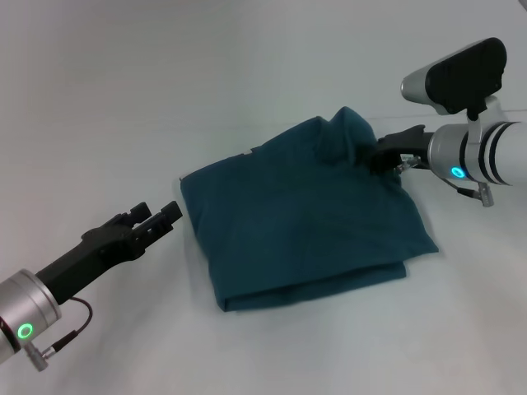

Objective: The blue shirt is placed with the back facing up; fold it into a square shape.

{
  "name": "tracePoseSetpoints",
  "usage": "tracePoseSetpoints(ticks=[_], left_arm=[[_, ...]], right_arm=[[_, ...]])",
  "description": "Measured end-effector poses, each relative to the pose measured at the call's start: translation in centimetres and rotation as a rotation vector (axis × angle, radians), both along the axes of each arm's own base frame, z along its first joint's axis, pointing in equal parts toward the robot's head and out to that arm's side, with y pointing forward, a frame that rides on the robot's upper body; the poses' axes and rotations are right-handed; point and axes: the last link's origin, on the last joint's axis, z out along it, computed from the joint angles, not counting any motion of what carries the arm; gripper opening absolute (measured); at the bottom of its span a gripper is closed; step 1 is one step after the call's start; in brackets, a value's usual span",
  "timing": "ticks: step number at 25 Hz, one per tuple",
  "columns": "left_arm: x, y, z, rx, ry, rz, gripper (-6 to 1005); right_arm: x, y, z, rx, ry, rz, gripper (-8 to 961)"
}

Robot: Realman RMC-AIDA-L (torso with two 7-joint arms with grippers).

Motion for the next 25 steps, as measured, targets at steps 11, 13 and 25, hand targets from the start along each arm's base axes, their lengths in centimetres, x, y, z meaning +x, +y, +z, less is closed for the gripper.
tracePoseSetpoints(ticks=[11, 13, 25], left_arm=[[0.2, 0.2, 0.0, 0.001, 0.001, -0.006, 752], [0.2, 0.2, 0.0, 0.001, 0.001, -0.006, 753], [0.1, 0.4, 0.1, 0.005, 0.009, 0.001, 753]], right_arm=[[1.6, 0.9, 2.5, 0.184, 0.072, -0.071, 282], [1.7, 1.1, 3.2, 0.204, 0.093, -0.081, 339], [-1.4, -0.3, 3.6, -0.003, 0.229, -0.007, 659]])
